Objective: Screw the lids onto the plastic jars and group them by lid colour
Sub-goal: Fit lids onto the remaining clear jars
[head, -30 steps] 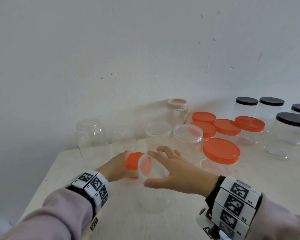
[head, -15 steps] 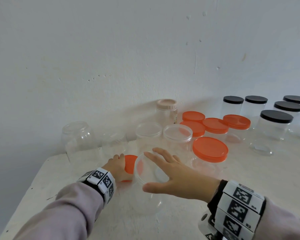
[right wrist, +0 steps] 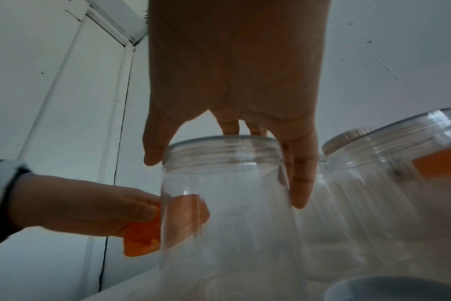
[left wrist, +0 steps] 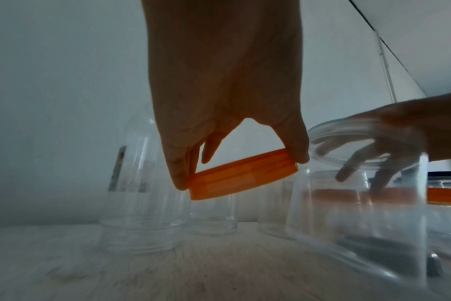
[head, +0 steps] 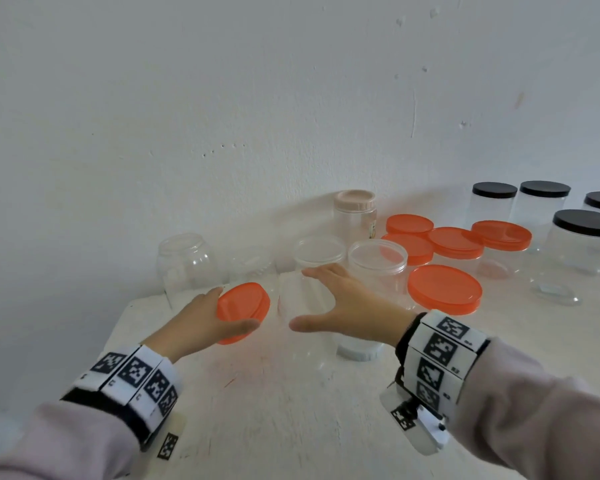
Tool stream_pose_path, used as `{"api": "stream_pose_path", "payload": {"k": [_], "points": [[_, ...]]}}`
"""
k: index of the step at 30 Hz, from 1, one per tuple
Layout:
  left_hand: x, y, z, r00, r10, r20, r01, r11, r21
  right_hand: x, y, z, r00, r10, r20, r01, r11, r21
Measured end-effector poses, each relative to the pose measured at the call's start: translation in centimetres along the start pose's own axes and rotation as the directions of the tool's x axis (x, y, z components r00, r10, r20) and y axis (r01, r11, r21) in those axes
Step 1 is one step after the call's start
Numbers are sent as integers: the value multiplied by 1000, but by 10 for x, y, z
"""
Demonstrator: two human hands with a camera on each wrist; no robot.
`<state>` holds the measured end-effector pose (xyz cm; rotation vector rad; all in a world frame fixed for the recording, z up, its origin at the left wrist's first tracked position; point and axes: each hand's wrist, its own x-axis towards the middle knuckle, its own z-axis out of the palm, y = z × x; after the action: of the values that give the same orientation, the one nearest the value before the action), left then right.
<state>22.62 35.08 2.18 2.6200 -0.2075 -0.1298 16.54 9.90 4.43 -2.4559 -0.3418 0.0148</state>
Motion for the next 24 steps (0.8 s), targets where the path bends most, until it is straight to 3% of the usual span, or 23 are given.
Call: {"api": "stream_pose_path", "payload": {"k": [6,10,14,16,24], "points": [[-31,-8,-8,999,-45,-12,44,997,-61,13,-5,-7,999,32,4,-32,999,30],[-45,-11,-10,999,-42,2,42,990,-131,-7,-4,-32,997,41,68,-44,998,36],[-49,-16,-9,1000,-23,10,24,986,-166,-43,17,-72,996,90,-29,-88,995,43],[-50,-14,-9,1000,-5,14,8,983,-183,-62,32,-96,986,149,-78,-146,988,44],[-49,0,-5,999,39,15,-35,979,-201,-114,101,-145,912,404,-70,-409,911,-62]]}}
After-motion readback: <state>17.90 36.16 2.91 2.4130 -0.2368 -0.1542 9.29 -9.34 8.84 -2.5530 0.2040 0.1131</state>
